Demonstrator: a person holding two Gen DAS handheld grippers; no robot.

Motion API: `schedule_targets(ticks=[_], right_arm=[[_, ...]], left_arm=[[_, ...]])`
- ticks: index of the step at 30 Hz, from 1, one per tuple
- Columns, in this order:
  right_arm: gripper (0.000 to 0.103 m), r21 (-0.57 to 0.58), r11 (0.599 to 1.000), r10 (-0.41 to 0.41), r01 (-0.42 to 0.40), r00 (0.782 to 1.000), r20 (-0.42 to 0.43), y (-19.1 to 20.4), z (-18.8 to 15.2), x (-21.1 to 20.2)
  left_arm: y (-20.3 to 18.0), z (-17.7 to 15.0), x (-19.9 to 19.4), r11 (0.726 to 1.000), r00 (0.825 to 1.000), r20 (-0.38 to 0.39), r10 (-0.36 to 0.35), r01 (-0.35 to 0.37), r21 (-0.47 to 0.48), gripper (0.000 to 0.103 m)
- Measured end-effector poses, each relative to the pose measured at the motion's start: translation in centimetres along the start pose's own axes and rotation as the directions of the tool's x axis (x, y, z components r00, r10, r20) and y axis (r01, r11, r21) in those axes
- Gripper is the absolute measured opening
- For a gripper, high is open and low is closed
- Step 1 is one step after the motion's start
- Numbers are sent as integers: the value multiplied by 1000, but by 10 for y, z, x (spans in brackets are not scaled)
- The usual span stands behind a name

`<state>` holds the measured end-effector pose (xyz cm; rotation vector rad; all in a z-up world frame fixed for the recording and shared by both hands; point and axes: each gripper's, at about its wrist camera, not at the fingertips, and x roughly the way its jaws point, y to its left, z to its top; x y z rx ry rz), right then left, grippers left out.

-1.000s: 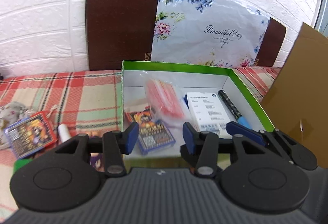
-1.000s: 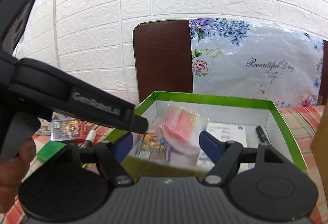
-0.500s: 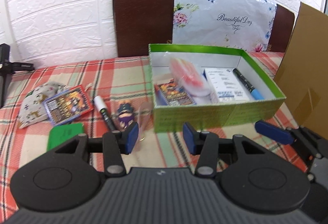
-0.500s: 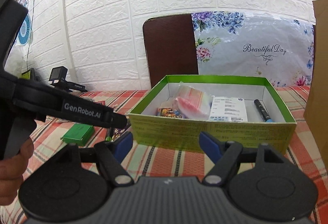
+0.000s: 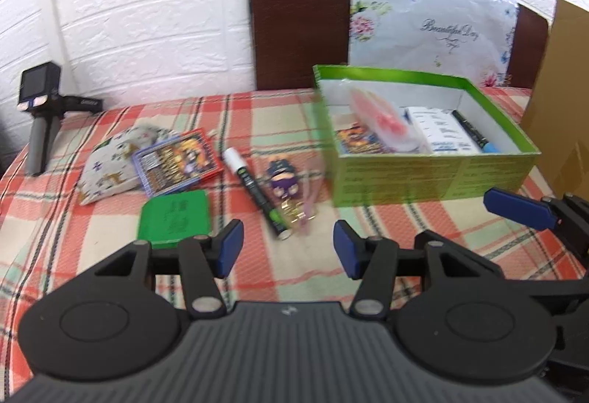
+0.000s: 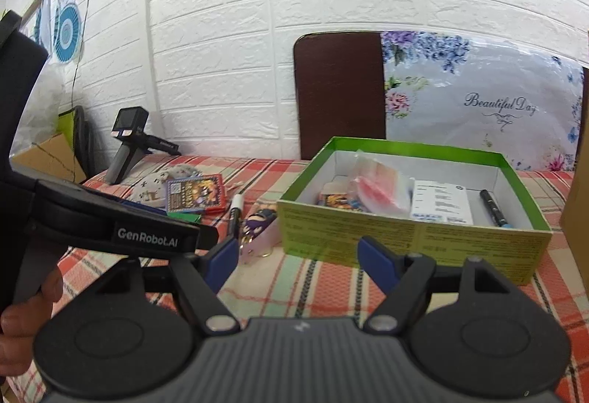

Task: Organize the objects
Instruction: 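Open the left tool and withdraw it from the green box, then grasp the green block with the left tool and lower it into the green box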

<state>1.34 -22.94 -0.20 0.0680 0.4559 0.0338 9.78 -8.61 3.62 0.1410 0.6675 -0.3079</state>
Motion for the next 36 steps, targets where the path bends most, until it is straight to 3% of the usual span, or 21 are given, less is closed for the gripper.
schedule_targets(ticks=[15,21,25,28,31,34,36], right_arm=[[74,-86,994,60,-69,993,-98,46,-11,29],[74,-107,986,110,-127,982,-157,61,-17,46],[74,-104,979,151,-175,967,-205,75,-15,67],[74,-119,970,179,-211,956,-233,88,-11,88],[74,-160,962,175,-219,952,-252,102,-6,112],[74,-189,955,173,-228,948,-269,114,-2,132],[74,-218,948,169,-232,947,-273,120,0,142]], left_arm=[[81,-32,24,983,989,-97,111,-124,-138,57],[132,-47,33,949,974,-138,177,-206,-237,58],[159,-48,28,927,972,-122,199,-227,-297,60],[179,-44,26,909,985,-110,134,-167,-381,60],[186,-31,30,903,996,-84,26,-59,-425,60],[178,-14,40,913,998,-44,-51,28,-406,61],[169,-4,48,926,997,-30,-77,61,-372,67]])
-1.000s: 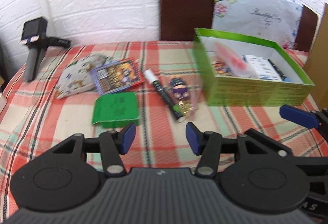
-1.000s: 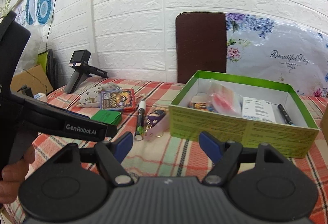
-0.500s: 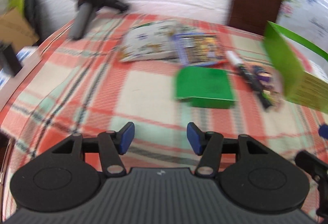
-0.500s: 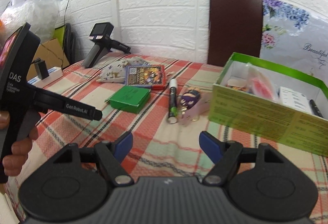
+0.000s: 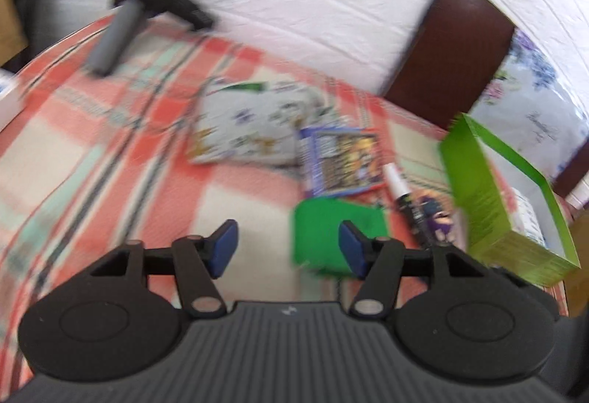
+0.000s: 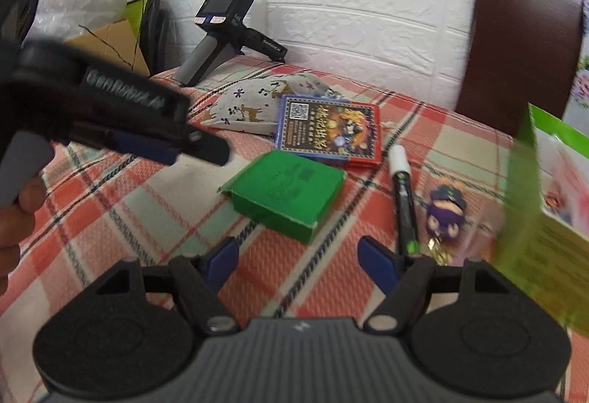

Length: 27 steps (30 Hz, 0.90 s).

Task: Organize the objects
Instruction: 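Grasp the green block with the left tool and lower it into the green box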

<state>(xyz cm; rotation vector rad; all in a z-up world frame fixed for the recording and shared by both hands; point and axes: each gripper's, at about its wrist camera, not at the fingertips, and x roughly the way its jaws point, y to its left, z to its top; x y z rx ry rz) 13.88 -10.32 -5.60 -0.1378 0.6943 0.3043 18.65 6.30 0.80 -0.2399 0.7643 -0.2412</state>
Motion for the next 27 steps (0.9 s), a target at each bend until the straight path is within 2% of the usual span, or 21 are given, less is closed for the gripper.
schedule_targets(ticks=[2,4,6,7,9,11,16,22,24,26,27], right_arm=[[74,-12,1000,1,-2,1000,-8,0,5,9],[73,-3,1000,8,-8,1000,-14,-1,9,17],[72,20,999,30,-30,999,-16,-2,12,25],[68,27,999,44,-44,999,-9,-2,13,27],[65,21,999,44,-44,999,2,1,12,26],[54,31,998,46,-46,999,10,3,9,21],[52,46,998,48,-51,997,58,6,-2,-3],[52,91,996,-14,0,988,156,-16,-6,-40],[51,125,992,-50,26,980,194,-31,-7,-54],[41,147,988,-71,38,972,226,-47,-8,-67],[42,153,987,-88,52,968,236,-54,-9,-73]], left_arm=[[-11,4,13,999,1000,-23,-18,19,43,71],[-15,3,32,998,996,-91,-17,22,53,70],[-18,-1,36,998,997,-73,-10,15,69,68],[-20,-2,36,996,997,-78,-26,32,80,56],[-16,-4,33,994,989,-103,-101,104,25,44],[-15,-7,25,994,989,-103,-110,110,-3,42],[-30,-15,2,993,990,-82,-114,115,10,41],[-77,-9,-13,983,986,-42,-161,164,88,41],[-99,-5,-12,969,976,-48,-211,215,123,39],[-123,-3,-3,941,949,-98,-299,310,135,25],[-136,-2,1,936,945,-100,-310,322,144,25]])
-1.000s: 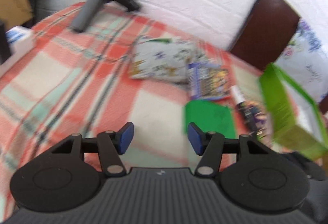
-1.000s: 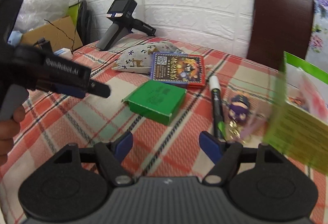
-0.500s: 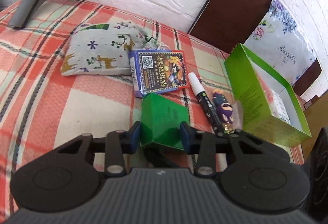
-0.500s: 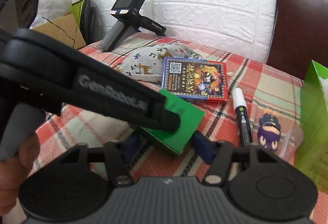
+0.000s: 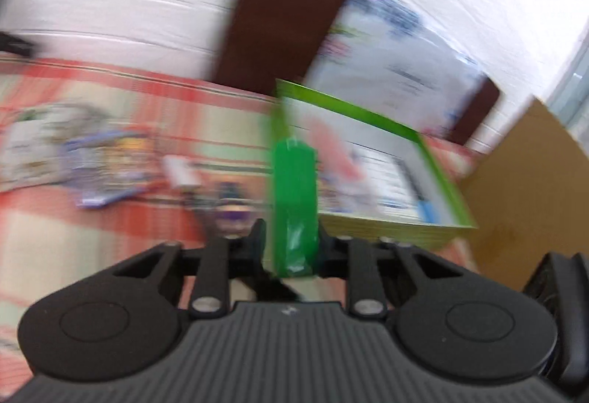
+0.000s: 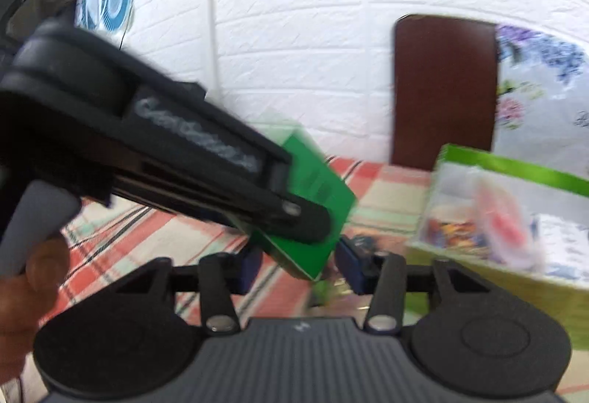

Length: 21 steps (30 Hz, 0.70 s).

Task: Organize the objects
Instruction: 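Grasp the green block with the left tool and lower it into the green box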

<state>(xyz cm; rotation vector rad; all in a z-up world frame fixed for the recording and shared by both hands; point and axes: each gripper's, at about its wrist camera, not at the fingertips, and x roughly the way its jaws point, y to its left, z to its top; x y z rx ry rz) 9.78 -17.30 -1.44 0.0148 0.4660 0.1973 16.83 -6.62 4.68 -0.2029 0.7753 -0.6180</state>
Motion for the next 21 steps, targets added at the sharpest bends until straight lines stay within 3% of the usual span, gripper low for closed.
schedule_targets(ticks=[4,9,12,13,16,21], right_arm=[[41,17,995,-103,102,994,45,-35,0,-15],[41,125,977,-183,173,980,73,-87,5,-23],[42,171,962,-227,214,972,57,-114,7,-16],[46,176,958,-240,228,970,49,-121,7,-12],[59,199,941,-281,274,960,5,-137,2,-1],[64,213,945,-253,246,967,6,-138,-3,0]], left_arm=[[-44,15,33,995,1000,-6,-23,24,102,25],[-87,28,69,980,997,-27,-68,72,186,26],[-99,35,93,975,998,-47,-36,46,216,28],[-100,36,101,974,998,-56,-18,30,226,31],[-96,36,111,972,995,-57,78,-63,226,55],[-86,33,97,976,996,-37,87,-77,205,58]])
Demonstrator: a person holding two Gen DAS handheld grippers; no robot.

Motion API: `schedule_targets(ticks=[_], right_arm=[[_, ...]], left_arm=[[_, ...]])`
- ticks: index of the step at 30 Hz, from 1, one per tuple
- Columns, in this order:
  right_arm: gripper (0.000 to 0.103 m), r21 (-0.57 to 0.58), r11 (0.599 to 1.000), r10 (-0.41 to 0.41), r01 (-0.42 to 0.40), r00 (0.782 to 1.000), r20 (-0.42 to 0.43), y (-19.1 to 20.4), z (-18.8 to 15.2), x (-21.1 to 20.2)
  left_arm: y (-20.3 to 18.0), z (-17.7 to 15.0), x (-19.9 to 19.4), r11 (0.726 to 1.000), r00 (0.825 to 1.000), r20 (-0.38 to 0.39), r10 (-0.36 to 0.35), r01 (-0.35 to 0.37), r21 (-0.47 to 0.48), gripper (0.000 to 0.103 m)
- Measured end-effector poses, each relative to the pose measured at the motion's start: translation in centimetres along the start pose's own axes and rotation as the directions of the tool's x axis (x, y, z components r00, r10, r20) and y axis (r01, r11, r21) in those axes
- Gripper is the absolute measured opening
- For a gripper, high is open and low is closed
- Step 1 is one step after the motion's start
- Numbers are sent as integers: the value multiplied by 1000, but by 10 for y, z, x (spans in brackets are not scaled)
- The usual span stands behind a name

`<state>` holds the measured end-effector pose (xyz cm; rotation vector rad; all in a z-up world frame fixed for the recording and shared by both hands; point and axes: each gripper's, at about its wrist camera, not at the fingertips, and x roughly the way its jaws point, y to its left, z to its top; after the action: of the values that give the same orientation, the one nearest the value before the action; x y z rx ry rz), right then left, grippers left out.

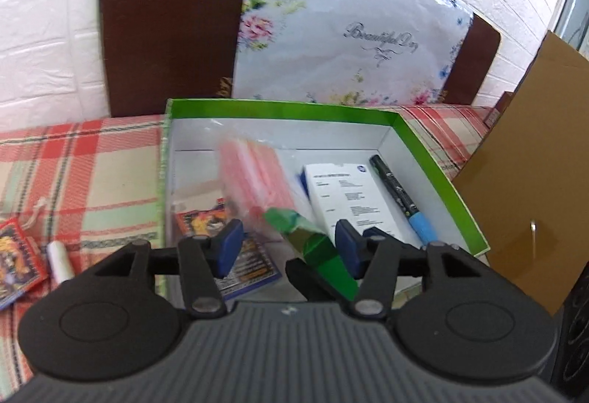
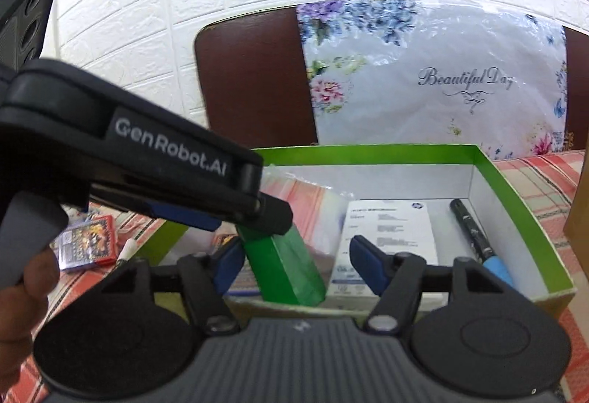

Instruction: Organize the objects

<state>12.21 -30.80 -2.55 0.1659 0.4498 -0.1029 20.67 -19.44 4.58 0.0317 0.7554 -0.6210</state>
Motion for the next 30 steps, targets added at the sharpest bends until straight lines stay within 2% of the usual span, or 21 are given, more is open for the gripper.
schedule_targets(ticks=[5,13,21,27,30], right_arm=[[65,-14,1000,12,-12,1000,16,15,-6,-15],[64,-12,1000,11,-10,1000,29,20,-18,-53],[64,29,1000,4,-5,1000,15,16,-30,-84],[65,112,994,2,-7,999,48,7,-23,-104],[65,141,990,13,-22,998,66,5,-20,-112]], left_arm=[[1,-5,-26,998,997,48,68,-68,11,58],[7,-24,-55,978,977,57,206,-208,33,58],[6,-48,-77,963,964,54,262,-264,50,59],[4,-60,-91,950,952,75,297,-302,72,61],[5,-64,-99,942,943,96,319,-326,82,66]])
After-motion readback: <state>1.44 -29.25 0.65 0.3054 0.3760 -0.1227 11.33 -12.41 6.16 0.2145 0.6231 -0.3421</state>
